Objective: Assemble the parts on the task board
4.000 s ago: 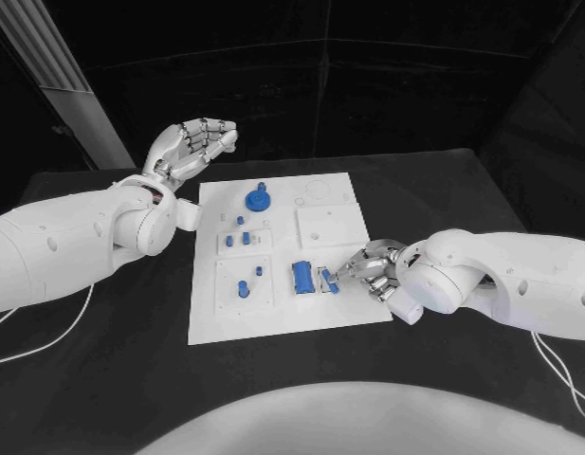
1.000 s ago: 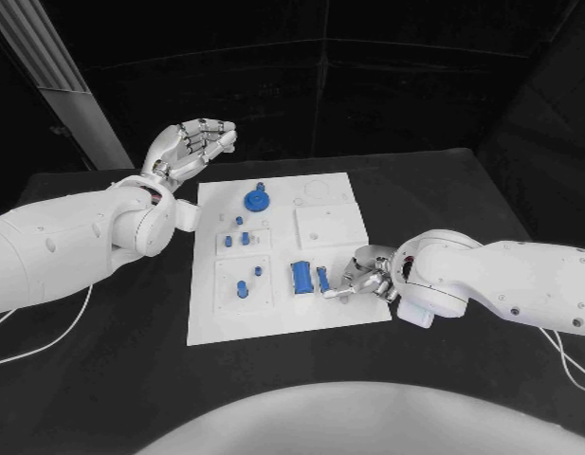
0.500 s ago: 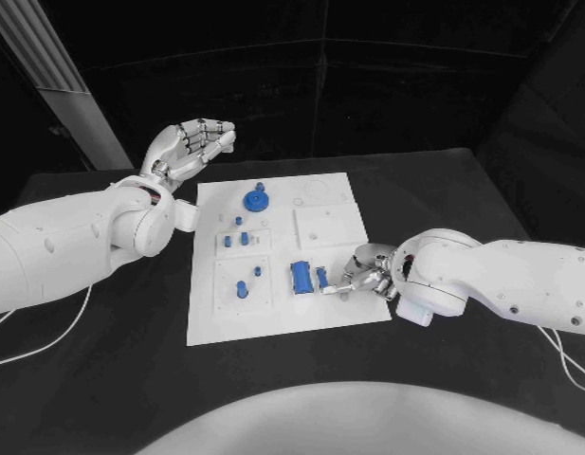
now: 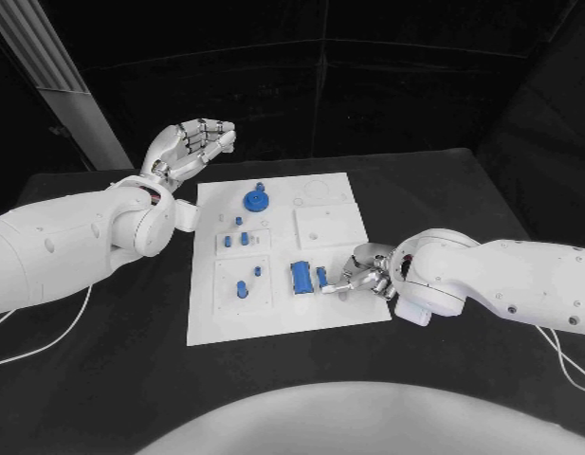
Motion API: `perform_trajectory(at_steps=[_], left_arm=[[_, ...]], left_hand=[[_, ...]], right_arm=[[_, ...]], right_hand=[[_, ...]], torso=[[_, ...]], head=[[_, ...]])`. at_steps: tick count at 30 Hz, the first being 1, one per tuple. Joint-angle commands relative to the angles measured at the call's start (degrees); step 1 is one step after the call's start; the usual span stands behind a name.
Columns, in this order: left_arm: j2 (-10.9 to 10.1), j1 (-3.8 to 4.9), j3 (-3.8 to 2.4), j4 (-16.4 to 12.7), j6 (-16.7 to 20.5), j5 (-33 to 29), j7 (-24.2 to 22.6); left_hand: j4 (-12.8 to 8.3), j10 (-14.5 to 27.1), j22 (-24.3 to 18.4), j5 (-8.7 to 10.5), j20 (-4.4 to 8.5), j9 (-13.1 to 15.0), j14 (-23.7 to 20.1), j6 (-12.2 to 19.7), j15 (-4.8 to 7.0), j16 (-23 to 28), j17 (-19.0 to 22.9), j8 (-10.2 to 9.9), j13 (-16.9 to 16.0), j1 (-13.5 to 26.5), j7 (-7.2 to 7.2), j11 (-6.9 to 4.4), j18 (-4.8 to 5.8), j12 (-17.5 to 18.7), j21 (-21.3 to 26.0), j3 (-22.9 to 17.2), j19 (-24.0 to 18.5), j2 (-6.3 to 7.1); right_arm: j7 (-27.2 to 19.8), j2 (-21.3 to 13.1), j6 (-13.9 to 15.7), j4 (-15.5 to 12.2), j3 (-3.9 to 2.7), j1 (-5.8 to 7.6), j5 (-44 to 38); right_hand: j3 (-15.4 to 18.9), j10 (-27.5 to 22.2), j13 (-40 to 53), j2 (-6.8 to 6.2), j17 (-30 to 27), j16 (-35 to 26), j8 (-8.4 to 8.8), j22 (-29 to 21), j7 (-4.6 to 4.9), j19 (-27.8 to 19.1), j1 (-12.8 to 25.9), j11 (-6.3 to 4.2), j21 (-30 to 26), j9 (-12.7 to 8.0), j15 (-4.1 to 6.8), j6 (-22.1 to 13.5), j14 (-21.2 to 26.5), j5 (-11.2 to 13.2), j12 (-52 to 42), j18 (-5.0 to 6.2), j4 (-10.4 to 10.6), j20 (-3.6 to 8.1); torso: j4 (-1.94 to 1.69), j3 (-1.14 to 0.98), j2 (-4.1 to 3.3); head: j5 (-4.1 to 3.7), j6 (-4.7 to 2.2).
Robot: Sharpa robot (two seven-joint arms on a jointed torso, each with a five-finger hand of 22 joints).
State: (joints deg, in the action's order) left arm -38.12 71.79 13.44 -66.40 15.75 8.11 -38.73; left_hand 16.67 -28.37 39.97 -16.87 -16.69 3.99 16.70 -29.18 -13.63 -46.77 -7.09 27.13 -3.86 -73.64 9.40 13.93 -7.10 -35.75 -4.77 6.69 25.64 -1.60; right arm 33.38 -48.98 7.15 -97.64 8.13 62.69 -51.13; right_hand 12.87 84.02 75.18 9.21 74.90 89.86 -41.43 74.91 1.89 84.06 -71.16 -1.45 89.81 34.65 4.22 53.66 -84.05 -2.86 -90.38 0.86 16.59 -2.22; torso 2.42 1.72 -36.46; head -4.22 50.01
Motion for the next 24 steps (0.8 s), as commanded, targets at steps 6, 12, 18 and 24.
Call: perform_trajectory(at_steps=[6,12,18,24], left_arm=[[0.02,0.08,-0.03,-0.02,-0.48,-0.1,-8.45],[0.03,0.08,-0.03,-0.02,-0.47,-0.1,-8.44],[0.05,0.08,-0.03,-0.03,-0.46,-0.1,-8.44],[0.05,0.08,-0.03,-0.04,-0.46,-0.1,-8.44]], left_hand=[[0.06,0.48,-0.07,-0.23,0.01,-0.09,0.06,0.31,0.09,-0.17,0.09,0.24,0.09,0.0,6.62,-0.08,0.96,-0.38,0.28,0.29,-0.16,-0.59],[0.06,0.48,-0.07,-0.23,0.01,-0.09,0.06,0.31,0.09,-0.17,0.09,0.24,0.09,0.0,6.62,-0.08,0.96,-0.38,0.28,0.29,-0.16,-0.59],[0.06,0.48,-0.07,-0.23,0.01,-0.09,0.06,0.31,0.09,-0.17,0.09,0.24,0.09,0.0,6.62,-0.08,0.96,-0.38,0.28,0.29,-0.16,-0.59],[0.06,0.48,-0.07,-0.23,0.01,-0.09,0.06,0.31,0.09,-0.17,0.09,0.24,0.09,0.0,6.62,-0.08,0.96,-0.38,0.28,0.29,-0.16,-0.59]], right_arm=[[0.34,0.13,0.14,0.13,0.0,0.07,-0.06],[0.44,0.23,0.18,0.21,0.0,0.07,-0.19],[0.54,0.44,-0.09,0.49,0.0,0.07,-0.27],[0.63,0.77,-0.43,0.75,-0.01,0.07,-0.34]], right_hand=[[-0.63,5.98,14.82,3.4,15.1,0.14,0.14,15.09,-0.31,5.94,-1.87,-0.36,0.19,0.25,0.45,0.01,-5.95,0.05,0.38,-0.86,0.03,0.51],[-0.66,5.98,14.82,3.9,15.1,0.14,0.32,15.09,-0.32,5.94,-2.59,-0.35,0.19,0.34,0.43,0.05,-5.95,0.0,0.38,-0.86,-0.1,0.49],[-0.7,5.98,14.82,4.28,15.1,0.14,0.54,15.09,-0.36,5.94,-3.91,-0.37,0.19,0.5,0.4,0.15,-5.95,-0.07,0.38,-0.86,-0.25,0.46],[-0.8,5.98,14.82,4.49,15.1,0.14,0.96,15.09,-0.4,5.94,-6.5,-0.39,0.19,0.85,0.36,0.27,-5.95,-0.25,0.38,-0.86,-0.53,0.41]], torso=[[0.02,-0.02,-0.05],[-0.02,-0.02,-0.04],[-0.02,0.0,0.0],[0.01,0.0,-0.01]], head=[[-0.01,-0.01],[-0.04,-0.01],[-0.03,-0.01],[-0.03,-0.01]])
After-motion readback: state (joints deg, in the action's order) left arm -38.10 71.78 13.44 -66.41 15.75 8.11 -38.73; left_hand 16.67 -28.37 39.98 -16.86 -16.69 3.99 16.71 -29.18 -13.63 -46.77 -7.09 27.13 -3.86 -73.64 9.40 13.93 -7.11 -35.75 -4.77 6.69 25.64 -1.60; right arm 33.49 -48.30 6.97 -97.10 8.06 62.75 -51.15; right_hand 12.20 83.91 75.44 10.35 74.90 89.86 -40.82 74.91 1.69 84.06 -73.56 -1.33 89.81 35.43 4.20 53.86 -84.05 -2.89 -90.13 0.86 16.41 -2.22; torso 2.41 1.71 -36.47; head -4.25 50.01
